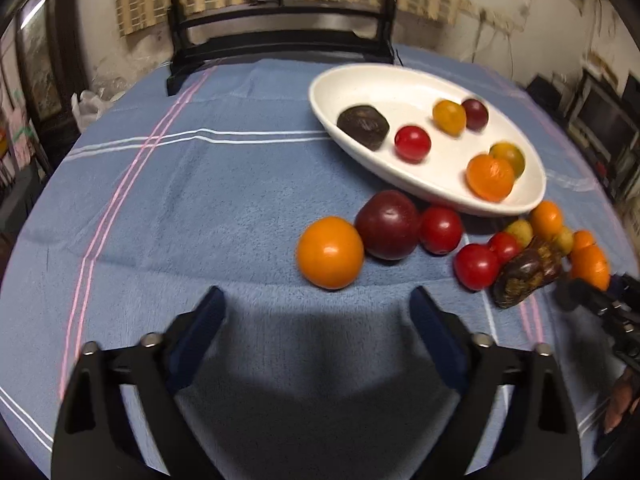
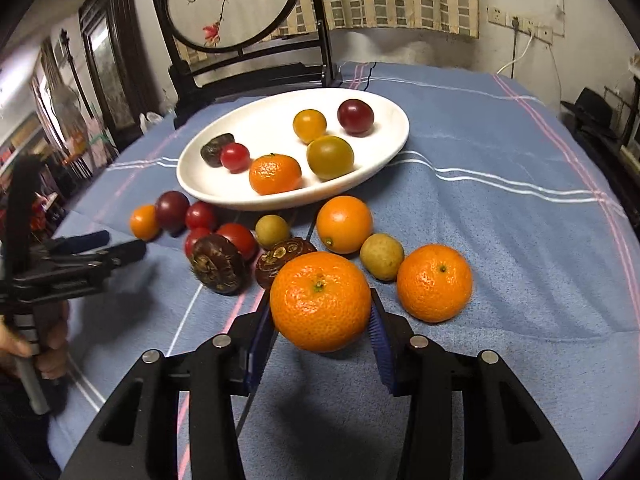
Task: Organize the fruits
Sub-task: 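Grasp the orange tomato with the left tool while the right tool grasps a mandarin, then place the orange tomato and mandarin on the plate, opening both tools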
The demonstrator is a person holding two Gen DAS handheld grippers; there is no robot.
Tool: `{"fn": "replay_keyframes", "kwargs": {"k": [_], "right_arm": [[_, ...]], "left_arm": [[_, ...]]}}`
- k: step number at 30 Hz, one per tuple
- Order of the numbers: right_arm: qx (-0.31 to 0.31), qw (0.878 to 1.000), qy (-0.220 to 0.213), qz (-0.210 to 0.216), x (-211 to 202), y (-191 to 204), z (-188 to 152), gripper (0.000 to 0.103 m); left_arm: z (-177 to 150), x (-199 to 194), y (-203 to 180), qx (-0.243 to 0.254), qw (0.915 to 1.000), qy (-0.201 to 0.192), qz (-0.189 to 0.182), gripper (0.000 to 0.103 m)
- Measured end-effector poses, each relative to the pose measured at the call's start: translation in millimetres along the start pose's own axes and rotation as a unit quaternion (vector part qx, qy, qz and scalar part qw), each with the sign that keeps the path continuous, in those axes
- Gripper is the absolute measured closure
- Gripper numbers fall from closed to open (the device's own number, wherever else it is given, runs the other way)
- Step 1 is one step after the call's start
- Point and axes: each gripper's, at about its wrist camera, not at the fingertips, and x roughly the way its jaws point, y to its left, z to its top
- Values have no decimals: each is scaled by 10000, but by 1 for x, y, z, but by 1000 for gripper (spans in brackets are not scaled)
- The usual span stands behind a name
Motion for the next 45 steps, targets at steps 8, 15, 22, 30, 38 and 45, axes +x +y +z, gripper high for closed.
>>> {"fn": "replay_keyframes", "kwargs": {"k": [8,15,22,30,38,45], "right_arm": [[-33,9997,-105,214,-7,5,-1,58],[-24,9995,-168,247,-8,6,-1,58],[116,9986,-263,433,-16,7,4,58],[-560,9960,-555,431,-23,44,60,58],[-878,9948,-464,201,30,61,111,58],[-912,9958,-93,29,77,59,127,58]], "left_arm": [[17,16,-11,415,9990,90,-117,62],[13,6,-8,273,9992,110,-271,69],[19,-35,-13,266,9974,-332,-579,69],[74,-46,-27,238,9947,-697,-713,69],[129,-3,-39,155,9964,-607,-572,69],[154,50,-41,110,9988,-196,-434,69]]}}
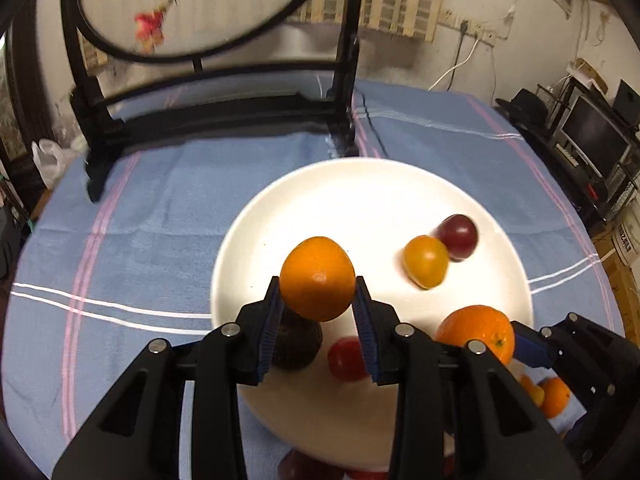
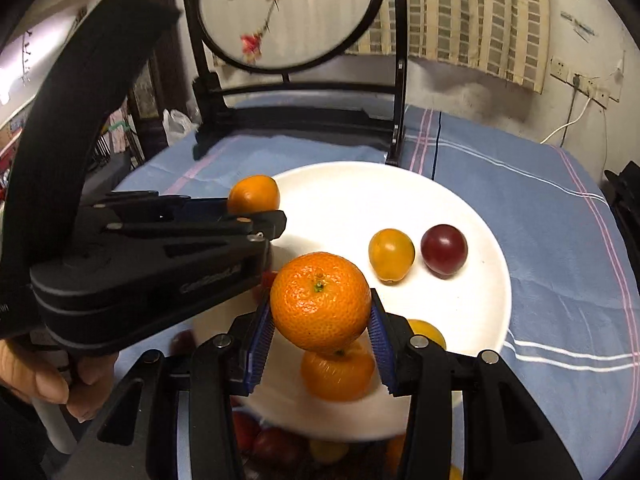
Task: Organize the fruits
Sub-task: 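Place the orange tomato and mandarin on the plate, opening both tools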
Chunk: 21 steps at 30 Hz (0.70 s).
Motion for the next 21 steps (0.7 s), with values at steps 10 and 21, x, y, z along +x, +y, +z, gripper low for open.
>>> {"fn": "replay_keyframes", "kwargs": {"k": [10,21], "right_arm": [[399,9987,-220,238,-20,-19,-11,45],[844,9940,-678,144,-121,-55,-76,27]], "left_arm": [[-12,-19,0,-233,9988,-339,272,46],[-75,-103,-9,-81,9960,-877,177,28]]}}
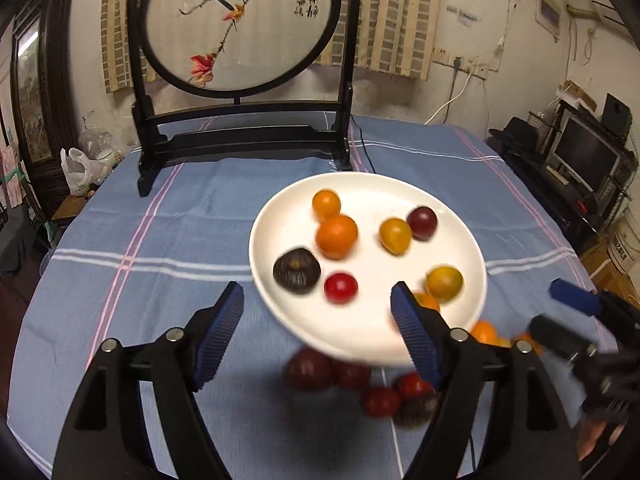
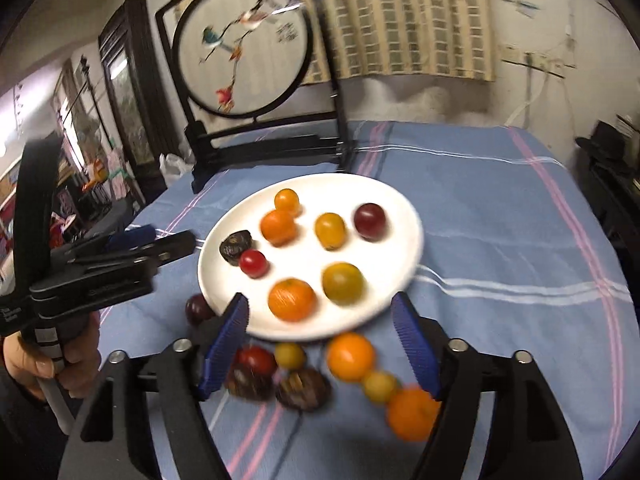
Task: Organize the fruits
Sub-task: 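Place the orange tomato and mandarin on the plate, opening both tools, then grasp the brown fruit with the left tool while the right tool grasps a mandarin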
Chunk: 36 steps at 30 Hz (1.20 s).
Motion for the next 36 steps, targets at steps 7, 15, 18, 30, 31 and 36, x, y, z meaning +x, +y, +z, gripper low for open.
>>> {"fn": "replay_keyframes", "kwargs": {"k": [7,15,18,30,31,36], "right_arm": [[41,9988,265,-416,-26,-14,-58,27],[82,9952,709,-664,-15,-17,-88,27],[7,9926,896,-814,-7,-17,-85,27],[-76,9838,1332,-1199,43,-33,-60,60],[29,9851,1289,-1142,45,-37,-61,60],[62,9889,1072,-1026,40,-39,-66,61]], "left_arm": [[-56,-30,-3,171,9998,67,-11,25],[-95,-30,-8,197,9990,383,-126,24],[-102,-26,-12,246,9983,502,-191,24],[-108,-14,-20,324,9958,819,-249,23],[-108,-13,-20,329,9956,843,-244,23],[-110,-5,-22,196,9935,1039,-431,23]]}}
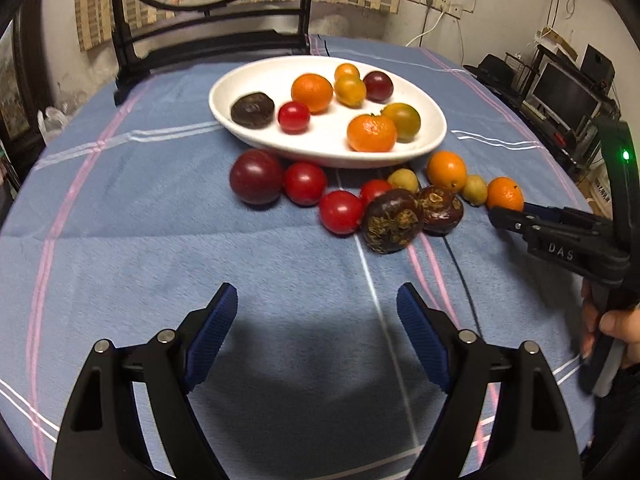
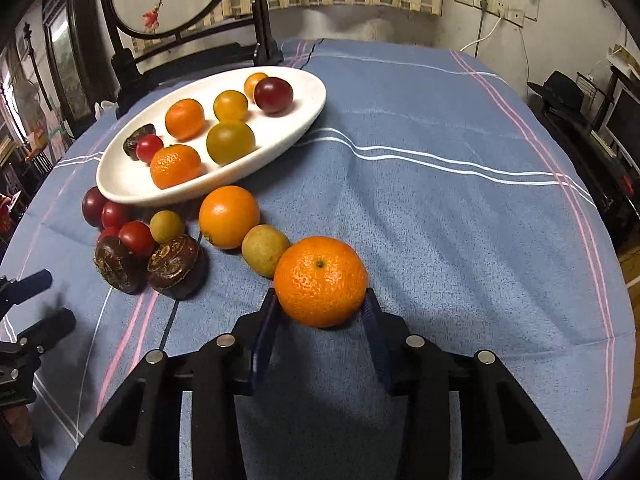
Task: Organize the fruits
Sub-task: 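Grasp the brown fruit with the left tool while the right tool grasps a mandarin, then carry the brown fruit and mandarin over the plate and open both tools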
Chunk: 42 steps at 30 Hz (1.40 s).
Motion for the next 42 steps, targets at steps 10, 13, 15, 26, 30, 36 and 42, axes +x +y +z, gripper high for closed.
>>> {"fn": "replay_keyframes", "kwargs": {"k": [10,13,15,26,30,36,42], "right_arm": [[11,9980,-358,518,-26,-2,-4,61],[-76,9970,-469,610,-34,2,-5,61],[-96,9965,-519,645,-38,4,-5,61],[-187,9947,-599,809,-46,7,-8,61],[-208,9948,-572,817,-44,9,-8,61],[-264,9942,-617,843,-45,10,-8,61],[-324,9927,-726,906,-44,15,-10,61]], "left_arm": [[7,15,-34,267,9996,84,85,23],[10,21,-44,397,9991,73,92,27],[13,26,-50,472,9987,100,144,29],[34,48,-54,117,9995,173,232,43],[35,48,-53,100,9993,166,309,57],[26,28,-42,-2,10000,79,27,61],[15,-5,-27,-18,9997,-159,-176,62]]}}
